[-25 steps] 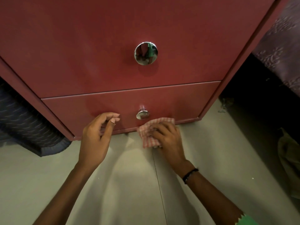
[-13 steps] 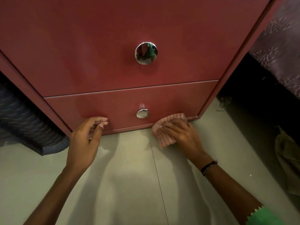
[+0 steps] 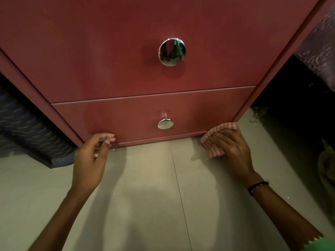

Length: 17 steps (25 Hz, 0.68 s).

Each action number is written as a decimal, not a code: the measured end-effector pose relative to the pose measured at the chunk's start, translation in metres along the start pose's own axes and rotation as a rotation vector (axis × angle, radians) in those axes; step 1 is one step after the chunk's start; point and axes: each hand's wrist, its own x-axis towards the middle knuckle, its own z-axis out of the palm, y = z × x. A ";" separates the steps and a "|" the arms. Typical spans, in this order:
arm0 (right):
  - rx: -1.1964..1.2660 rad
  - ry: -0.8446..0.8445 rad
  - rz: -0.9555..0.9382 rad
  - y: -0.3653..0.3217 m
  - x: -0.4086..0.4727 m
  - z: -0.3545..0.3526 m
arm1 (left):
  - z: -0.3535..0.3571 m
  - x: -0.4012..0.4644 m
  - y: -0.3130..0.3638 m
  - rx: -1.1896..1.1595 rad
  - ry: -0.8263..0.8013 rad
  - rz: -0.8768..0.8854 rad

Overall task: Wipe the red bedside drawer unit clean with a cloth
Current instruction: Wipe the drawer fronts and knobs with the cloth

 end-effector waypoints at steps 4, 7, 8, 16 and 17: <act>0.077 -0.126 -0.088 -0.034 0.004 0.021 | -0.003 -0.010 -0.018 0.004 0.049 -0.086; 0.126 -0.156 -0.153 -0.070 0.013 0.035 | -0.007 -0.012 -0.028 -0.008 0.077 -0.133; 0.096 -0.162 -0.213 -0.084 0.017 0.039 | -0.009 -0.011 -0.030 -0.012 0.089 -0.152; -0.042 -0.021 -0.469 -0.191 0.033 0.100 | -0.026 -0.015 -0.042 0.002 0.343 -0.277; -0.042 -0.042 -0.464 -0.208 0.035 0.107 | -0.027 -0.016 -0.046 -0.005 0.350 -0.291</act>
